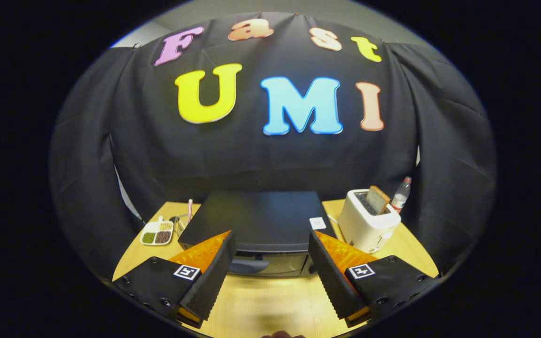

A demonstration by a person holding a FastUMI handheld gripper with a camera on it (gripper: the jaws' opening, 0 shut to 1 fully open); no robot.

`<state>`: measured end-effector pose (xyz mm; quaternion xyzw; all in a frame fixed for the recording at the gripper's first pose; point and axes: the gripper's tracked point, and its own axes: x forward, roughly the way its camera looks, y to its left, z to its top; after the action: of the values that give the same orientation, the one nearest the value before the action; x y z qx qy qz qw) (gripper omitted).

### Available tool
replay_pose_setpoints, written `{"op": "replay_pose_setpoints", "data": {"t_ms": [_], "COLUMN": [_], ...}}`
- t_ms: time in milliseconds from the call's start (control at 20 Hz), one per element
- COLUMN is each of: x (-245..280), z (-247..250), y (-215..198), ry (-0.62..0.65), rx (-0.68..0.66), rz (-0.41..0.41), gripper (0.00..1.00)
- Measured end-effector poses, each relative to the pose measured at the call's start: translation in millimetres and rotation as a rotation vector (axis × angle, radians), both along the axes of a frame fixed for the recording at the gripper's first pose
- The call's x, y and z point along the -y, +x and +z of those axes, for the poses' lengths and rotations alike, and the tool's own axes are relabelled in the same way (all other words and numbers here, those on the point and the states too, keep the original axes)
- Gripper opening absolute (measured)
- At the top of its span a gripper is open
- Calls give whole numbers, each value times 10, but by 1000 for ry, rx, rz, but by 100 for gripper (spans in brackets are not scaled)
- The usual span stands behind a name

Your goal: Open the toaster oven, put the food inside, and close the toaster oven door.

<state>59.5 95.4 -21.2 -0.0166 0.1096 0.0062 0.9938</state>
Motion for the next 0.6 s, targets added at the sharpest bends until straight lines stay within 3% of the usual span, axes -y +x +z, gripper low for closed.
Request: {"op": "replay_pose_setpoints", "data": {"t_ms": [300,600], "x": [785,1336], "z": [607,586], "y": [-686,-1284], "ry": [77,51], "rx": [224,280], "rz": [-88,-174], "gripper": [98,98]}}
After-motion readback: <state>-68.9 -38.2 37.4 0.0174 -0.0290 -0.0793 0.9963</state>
